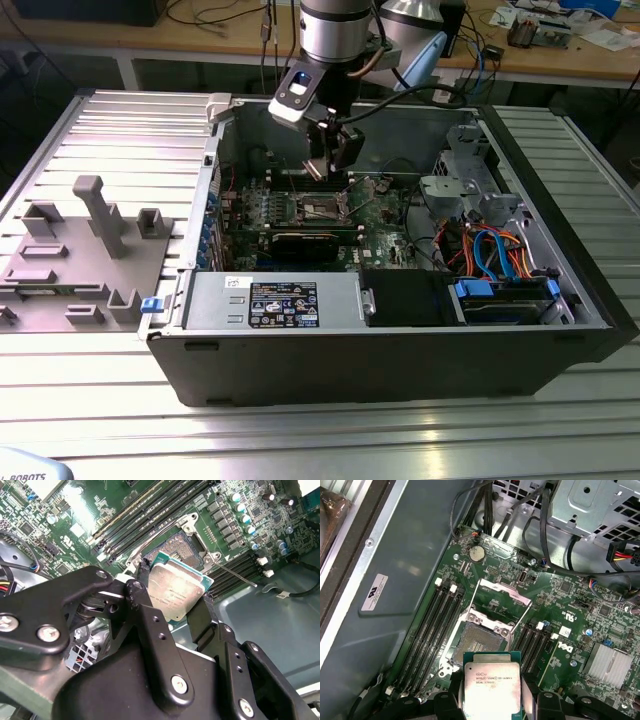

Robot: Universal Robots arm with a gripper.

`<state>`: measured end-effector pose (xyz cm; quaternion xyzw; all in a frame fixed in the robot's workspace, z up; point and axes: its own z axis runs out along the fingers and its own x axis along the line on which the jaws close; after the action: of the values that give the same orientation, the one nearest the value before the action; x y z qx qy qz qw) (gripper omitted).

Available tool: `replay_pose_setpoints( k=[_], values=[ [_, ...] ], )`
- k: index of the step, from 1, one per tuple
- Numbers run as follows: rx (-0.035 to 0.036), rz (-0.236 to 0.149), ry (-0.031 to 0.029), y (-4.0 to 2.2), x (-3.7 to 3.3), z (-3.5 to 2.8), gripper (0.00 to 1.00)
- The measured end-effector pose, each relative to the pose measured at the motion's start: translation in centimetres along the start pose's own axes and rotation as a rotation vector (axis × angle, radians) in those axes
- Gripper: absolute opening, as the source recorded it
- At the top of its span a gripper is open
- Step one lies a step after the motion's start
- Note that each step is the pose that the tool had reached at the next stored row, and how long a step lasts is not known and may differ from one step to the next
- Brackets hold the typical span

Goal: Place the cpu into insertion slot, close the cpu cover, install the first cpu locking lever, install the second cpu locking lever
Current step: 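Place the cpu into insertion slot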

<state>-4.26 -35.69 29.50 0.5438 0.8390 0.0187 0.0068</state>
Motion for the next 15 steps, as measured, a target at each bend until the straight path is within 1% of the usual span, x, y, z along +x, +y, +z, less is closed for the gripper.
replay_pose_setpoints(
  k=[15],
  values=[
    [-0.0003, 0.037, -0.0015, 0.0, 0.0, 0.0, 0.55]
  ],
)
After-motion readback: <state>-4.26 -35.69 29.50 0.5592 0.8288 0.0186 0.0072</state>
